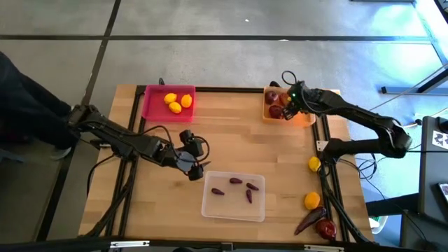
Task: Sort produce into baskets
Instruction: Put the apple into the orange bin
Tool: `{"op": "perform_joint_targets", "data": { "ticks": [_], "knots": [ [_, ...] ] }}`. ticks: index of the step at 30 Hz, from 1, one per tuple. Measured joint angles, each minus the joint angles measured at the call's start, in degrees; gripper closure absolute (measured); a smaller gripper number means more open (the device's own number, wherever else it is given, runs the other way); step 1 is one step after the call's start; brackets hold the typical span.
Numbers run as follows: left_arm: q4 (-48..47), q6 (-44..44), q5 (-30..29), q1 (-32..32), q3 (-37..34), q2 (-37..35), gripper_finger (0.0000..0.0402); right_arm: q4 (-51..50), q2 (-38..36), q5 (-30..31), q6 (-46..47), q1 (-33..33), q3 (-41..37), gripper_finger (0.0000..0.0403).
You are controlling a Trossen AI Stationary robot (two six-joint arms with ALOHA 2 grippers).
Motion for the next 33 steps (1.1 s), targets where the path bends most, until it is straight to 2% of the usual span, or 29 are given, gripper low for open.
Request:
{"op": "perform_joint_targets", "data": {
  "ticks": [4,9,17,24,28,33],
  "knots": [
    [5.2,-2.5,0.4,-0.1,-5.6,-1.1,0.0009,-1.1,4.0,-2.4,0.0,-3.0,0.0,0.018],
    [6.1,-5.4,0.5,-0.1,-8.8,-1.3,0.0009,-1.1,8.9,-3.7,0.0,-5.4,0.0,0.018],
    [7.4,-5.2,0.5,-1.4,-9.4,-1.3,0.0009,-1.8,15.2,-5.4,-0.3,-9.2,0.0,0.018],
    [7.9,-4.6,0.5,-2.3,-9.4,-1.3,0.0009,-1.6,18.6,-6.4,-1.7,-9.5,0.0,0.0179],
    [7.9,-4.6,0.5,-2.3,-9.4,-1.3,0.0009,-1.5,19.7,-6.4,-2.2,-9.5,0.0,0.0161],
    [7.9,-4.1,0.5,-2.3,-9.4,-1.3,0.0009,-1.2,19.9,-6.4,-2.6,-9.5,0.0,0.0113]
  ]
}}
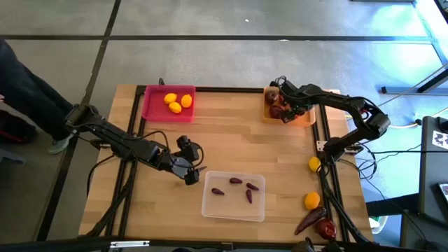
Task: Sort produce into baskets
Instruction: Put the apple into the orange bin, then put the lemon into the red bin
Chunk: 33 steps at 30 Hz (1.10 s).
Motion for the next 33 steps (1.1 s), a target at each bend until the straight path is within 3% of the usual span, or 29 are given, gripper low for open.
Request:
{"op": "perform_joint_targets", "data": {
  "ticks": [6,15,24,33],
  "knots": [
    [0.0,0.0,0.0,0.0,0.0,0.0,0.0009,-2.0,-1.8,0.3,-1.5,0.1,0.0,0.0072],
    [0.0,0.6,0.0,0.0,0.0,0.0,0.0009,-9.4,-9.2,-1.8,-1.5,1.5,4.5,0.0066],
    [0.0,0.6,0.0,0.0,0.0,0.0,0.0009,-14.5,-15.9,-3.0,2.3,13.0,8.9,0.0066],
    [0.0,0.0,0.0,0.0,0.0,0.0,0.0009,-19.1,-16.9,-5.0,8.6,26.1,8.8,0.0065]
  ]
}}
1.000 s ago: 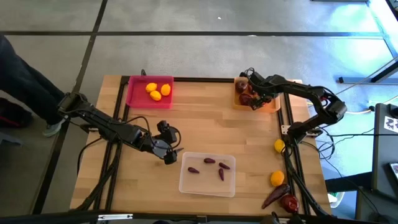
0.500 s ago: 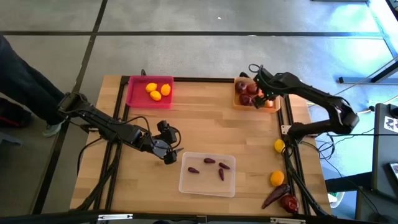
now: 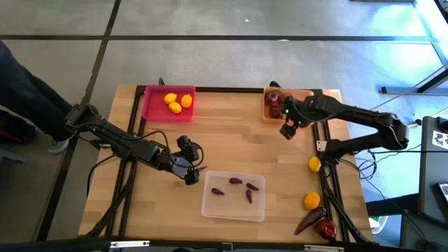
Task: Sort produce into baskets
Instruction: Put the lemon into the red bin
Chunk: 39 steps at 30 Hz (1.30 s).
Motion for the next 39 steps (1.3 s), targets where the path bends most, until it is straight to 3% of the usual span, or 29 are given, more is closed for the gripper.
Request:
{"op": "perform_joint_targets", "data": {
  "ticks": [13,21,29,39],
  "knots": [
    [0.0,0.0,0.0,0.0,0.0,0.0,0.0009,-4.4,0.0,-5.0,4.1,16.3,-1.2,0.0065],
    [0.0,0.6,0.0,0.0,0.0,0.0,0.0009,-6.0,0.0,-9.0,7.9,24.1,-7.1,0.0065],
    [0.0,0.5,0.0,0.0,0.0,0.0,0.0009,-7.6,0.7,-14.5,10.4,25.5,-11.9,0.0065],
    [0.0,0.1,0.0,0.0,0.0,0.0,0.0009,-9.0,7.3,-17.0,5.6,25.5,-13.6,0.0082]
  ]
}}
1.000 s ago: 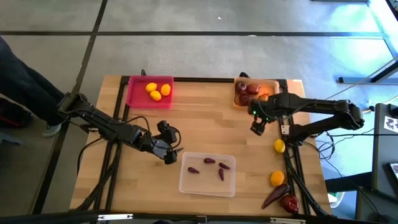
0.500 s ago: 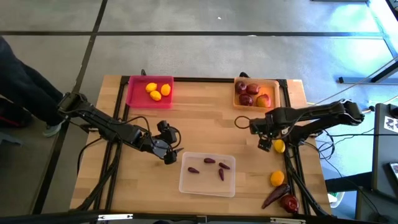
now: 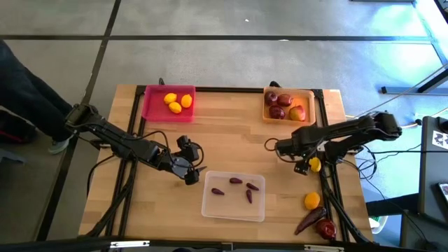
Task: Sort produce into baskets
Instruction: Put the lemon into the red bin
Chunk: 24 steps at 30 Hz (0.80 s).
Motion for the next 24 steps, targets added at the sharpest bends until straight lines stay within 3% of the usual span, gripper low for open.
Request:
{"op": "perform_joint_targets", "data": {
  "ticks": [9,24],
  "knots": [
    [0.0,-0.1,0.0,0.0,0.0,0.0,0.0009,0.2,9.7,-2.0,-3.7,3.9,-0.6,0.0107],
    [0.0,-0.3,0.0,0.0,0.0,0.0,0.0009,0.2,28.4,-1.9,-6.3,5.9,-0.9,0.011]
  ]
}}
